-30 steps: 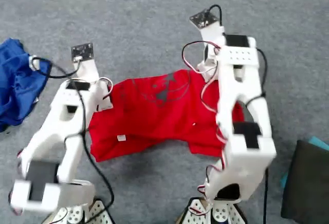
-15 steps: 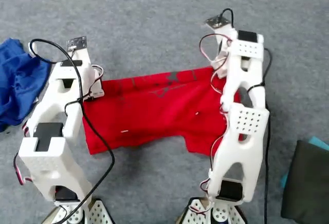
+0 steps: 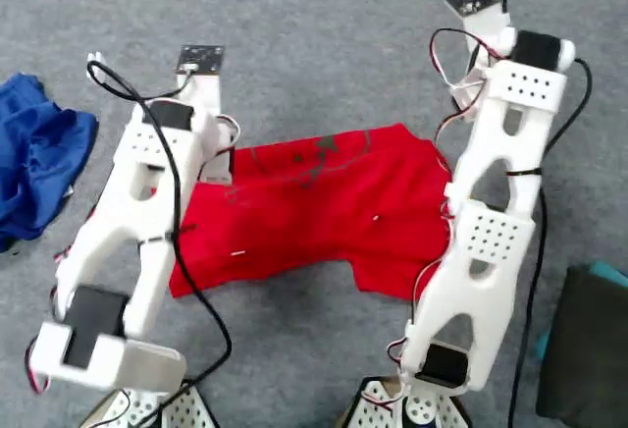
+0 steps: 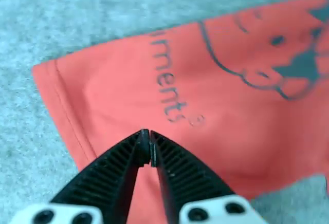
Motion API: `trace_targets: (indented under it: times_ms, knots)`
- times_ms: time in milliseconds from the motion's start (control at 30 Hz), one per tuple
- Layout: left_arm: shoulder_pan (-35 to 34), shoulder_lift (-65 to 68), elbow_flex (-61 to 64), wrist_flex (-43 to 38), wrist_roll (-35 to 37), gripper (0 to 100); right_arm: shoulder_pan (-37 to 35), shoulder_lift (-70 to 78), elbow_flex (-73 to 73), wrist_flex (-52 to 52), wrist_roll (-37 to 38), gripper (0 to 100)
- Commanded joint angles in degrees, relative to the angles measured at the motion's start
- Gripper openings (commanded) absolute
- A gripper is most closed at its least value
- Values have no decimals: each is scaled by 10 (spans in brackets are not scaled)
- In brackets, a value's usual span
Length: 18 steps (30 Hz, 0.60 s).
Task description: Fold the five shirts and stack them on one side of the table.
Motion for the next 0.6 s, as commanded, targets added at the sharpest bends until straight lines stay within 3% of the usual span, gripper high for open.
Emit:
trace_targets:
  times_ms: [0,133,300,433,567]
  knots:
    - [5,-80,56,-11,-24,19,23,-142,148,11,32,5]
    - [-13,-143,201,-90,-52,19,27,-291,337,-6,80,5]
    - [-84,-208,361,-239,-47,19,-2,-465,624,-98,125,5]
    - [-127,-215,425,-345,-26,19,-80,-568,866,-216,124,5]
    - [-142,-203,443,-389,-10,19,-171,-605,993,-318,58,5]
